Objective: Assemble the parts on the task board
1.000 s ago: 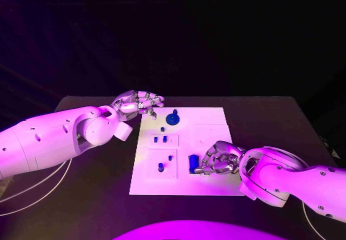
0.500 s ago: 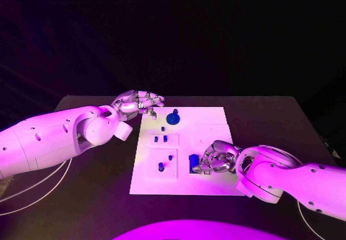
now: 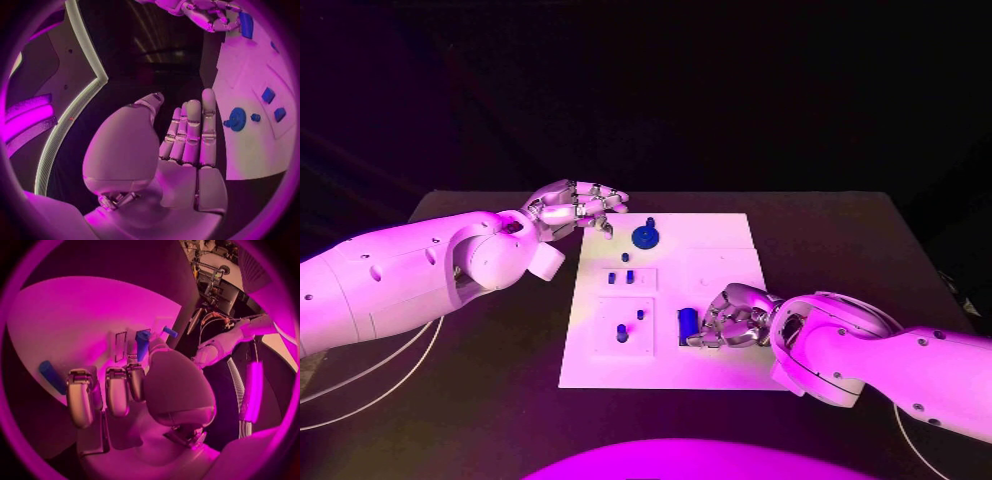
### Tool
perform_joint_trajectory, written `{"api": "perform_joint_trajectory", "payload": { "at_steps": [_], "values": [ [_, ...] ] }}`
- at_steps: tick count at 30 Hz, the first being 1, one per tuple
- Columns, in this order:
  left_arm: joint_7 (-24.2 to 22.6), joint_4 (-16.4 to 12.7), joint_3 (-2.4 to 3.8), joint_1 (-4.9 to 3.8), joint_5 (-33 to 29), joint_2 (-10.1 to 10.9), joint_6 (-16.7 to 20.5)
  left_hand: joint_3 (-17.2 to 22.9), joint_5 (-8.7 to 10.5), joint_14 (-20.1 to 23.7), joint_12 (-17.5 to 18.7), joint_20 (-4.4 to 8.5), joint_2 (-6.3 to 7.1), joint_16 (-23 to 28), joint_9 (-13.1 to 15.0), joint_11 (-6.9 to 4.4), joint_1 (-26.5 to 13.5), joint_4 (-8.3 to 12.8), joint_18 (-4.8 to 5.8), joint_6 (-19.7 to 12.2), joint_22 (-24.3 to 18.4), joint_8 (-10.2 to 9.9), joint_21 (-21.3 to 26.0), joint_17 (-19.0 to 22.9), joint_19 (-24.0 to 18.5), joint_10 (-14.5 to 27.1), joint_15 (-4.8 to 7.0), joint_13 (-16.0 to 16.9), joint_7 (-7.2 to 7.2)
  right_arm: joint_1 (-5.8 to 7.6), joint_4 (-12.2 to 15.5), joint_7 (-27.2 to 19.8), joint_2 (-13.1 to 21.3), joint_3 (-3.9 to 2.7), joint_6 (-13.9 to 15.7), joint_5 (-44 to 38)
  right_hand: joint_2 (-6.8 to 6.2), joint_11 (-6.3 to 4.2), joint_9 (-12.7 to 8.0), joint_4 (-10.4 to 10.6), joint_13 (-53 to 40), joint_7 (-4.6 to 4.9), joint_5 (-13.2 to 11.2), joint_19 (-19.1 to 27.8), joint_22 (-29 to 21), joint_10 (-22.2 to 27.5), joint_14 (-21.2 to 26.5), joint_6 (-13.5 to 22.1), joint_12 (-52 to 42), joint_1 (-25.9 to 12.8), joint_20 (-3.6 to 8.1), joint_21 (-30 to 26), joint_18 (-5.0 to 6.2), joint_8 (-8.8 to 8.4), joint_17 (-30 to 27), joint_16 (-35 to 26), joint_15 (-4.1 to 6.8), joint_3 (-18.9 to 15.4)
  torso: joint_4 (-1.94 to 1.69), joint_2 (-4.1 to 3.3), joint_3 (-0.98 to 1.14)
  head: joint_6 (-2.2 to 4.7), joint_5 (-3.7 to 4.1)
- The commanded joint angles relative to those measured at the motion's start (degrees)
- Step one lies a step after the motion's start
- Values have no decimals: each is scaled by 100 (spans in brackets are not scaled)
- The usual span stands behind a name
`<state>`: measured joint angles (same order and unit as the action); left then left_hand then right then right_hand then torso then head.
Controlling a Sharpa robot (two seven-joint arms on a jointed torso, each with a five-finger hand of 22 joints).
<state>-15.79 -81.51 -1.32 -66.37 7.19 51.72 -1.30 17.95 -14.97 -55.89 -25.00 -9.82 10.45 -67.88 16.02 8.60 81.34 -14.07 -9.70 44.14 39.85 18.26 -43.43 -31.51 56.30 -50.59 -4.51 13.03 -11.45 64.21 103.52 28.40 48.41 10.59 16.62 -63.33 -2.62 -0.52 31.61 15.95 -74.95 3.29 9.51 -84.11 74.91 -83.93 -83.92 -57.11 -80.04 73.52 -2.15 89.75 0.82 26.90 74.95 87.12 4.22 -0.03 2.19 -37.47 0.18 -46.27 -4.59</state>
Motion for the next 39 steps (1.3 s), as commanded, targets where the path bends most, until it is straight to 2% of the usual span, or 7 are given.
{"api": "perform_joint_trajectory", "payload": {
  "at_steps": [1,13,21,28,32,39],
  "values": [
    [-14,-12,4,-2,-34,-1,-111,-3,7,42,-35,-4,-13,-22,-7,0,39,-21,-80,34,-10,37,33,9,7,36,-3,2,-94,-5,18,3,51,-3,-32,-100,-56,-53,3,-13,-881,-17,-47,-585,1506,-124,-493,-6,-18,89,49,15,-79,36,912,-8,40,34,0,0,2,1,-12],
    [-6,-10,4,-2,-34,2,-134,-3,7,42,-35,-4,-13,-22,-7,0,39,-21,-80,34,-10,37,33,9,7,36,-3,2,-94,-10,248,-196,322,-4,300,-31,-100,-61,2,-24,-889,-27,-43,-587,1507,-130,-492,-20,-27,180,54,19,-80,53,907,-11,46,96,4,2,2,-7,-5],
    [-6,-4,4,-2,-34,2,-128,-3,7,42,-35,-4,-13,-22,-7,0,39,-21,-80,34,-10,37,33,9,7,36,-3,2,-94,98,517,-513,728,-9,435,138,-186,-38,-20,17,-872,7,-65,-568,1488,-110,-487,47,7,172,51,-31,-68,20,886,-23,35,113,6,5,1,6,2],
    [-6,-3,4,-2,-34,-4,-121,-3,7,42,-35,-4,-13,-22,-7,0,39,-21,-80,34,-10,37,33,9,7,36,-3,2,-94,180,579,-550,1061,-9,325,99,-243,-6,-46,30,-846,44,-77,-552,1473,-80,-482,118,54,185,36,-73,-59,-24,867,-34,10,143,2,2,0,28,27],
    [-11,-6,4,-2,-34,-8,-117,-3,7,42,-35,-4,-13,-22,-7,0,39,-21,-80,34,-10,37,33,9,7,36,-3,2,-94,193,523,-448,1256,-8,193,-294,-264,21,-90,-2,-822,76,-72,-545,1467,-48,-478,183,102,335,13,-93,-54,-89,854,-43,-14,269,-1,-1,-1,29,77],
    [-40,-14,3,-2,-34,-8,-103,-13,8,45,-41,-6,-17,-25,-11,2,44,-35,-80,30,-11,42,37,14,7,37,-5,1,-96,192,429,-214,1473,-5,146,-1169,-378,73,-152,47,-803,134,-244,-550,1472,-27,-480,225,140,292,-23,-81,-57,-180,869,-37,-58,297,3,-4,5,32,141]
  ]
}}
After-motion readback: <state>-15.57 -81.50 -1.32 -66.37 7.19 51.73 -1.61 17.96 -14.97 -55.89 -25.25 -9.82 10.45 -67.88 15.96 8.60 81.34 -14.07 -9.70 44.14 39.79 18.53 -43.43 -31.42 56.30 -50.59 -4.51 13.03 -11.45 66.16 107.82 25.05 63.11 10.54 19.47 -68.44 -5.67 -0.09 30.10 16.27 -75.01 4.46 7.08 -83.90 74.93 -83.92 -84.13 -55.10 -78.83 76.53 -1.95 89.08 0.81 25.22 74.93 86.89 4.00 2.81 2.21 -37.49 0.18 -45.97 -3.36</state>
